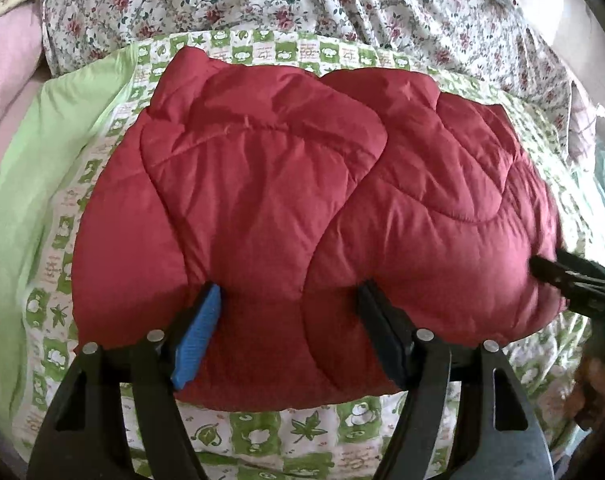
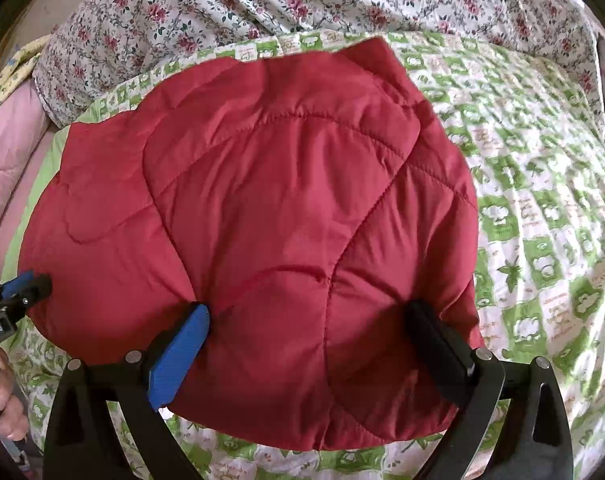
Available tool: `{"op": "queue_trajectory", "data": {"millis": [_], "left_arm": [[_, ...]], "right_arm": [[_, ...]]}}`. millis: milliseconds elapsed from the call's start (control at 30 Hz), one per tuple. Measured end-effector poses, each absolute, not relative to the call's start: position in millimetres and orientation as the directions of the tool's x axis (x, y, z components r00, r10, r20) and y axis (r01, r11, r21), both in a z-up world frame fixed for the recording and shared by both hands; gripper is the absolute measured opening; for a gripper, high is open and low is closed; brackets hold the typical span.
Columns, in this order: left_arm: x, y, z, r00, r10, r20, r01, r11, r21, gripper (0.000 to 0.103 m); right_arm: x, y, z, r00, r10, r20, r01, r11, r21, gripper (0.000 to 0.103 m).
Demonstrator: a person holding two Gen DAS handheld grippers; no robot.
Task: Fold large clothes
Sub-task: 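Smooth and press the folded jacket bundle flat with both grippers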
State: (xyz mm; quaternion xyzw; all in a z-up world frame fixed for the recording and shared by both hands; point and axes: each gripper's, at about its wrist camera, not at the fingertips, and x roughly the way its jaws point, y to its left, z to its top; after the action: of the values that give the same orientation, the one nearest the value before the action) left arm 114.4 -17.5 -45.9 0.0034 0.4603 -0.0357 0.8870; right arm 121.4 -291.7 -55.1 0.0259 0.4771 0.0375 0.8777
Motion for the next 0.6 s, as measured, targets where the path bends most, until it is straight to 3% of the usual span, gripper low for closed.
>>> {"op": "queue_trajectory", "data": {"millis": [167, 400, 600], "left_arm": [[116.0, -19.4, -35.4, 0.575, -0.05, -0.817, 0.061, 0.998, -0.018, 0.071], [128.3, -13.4, -24.5, 0.58, -0.038, -0.814, 0.032, 0.999, -0.024, 0.071], [146.8, -13.2, -33.2, 0.565, -0.016, -0.825, 0.022, 1.0, -0.004, 0.072]], "right_arm": [[101.2, -266.9, -25.9, 0.623, 0.141, -0.77, -0.131, 0.989, 0.076, 0.099], [131.2, -238.2, -21.6, 0.59, 0.169, -0.79, -0.204, 0.977, 0.057, 0.099], [173.4, -246.9, -44.9, 0.533, 0.121, -0.838, -0.149, 0.988, 0.048, 0.101]]}}
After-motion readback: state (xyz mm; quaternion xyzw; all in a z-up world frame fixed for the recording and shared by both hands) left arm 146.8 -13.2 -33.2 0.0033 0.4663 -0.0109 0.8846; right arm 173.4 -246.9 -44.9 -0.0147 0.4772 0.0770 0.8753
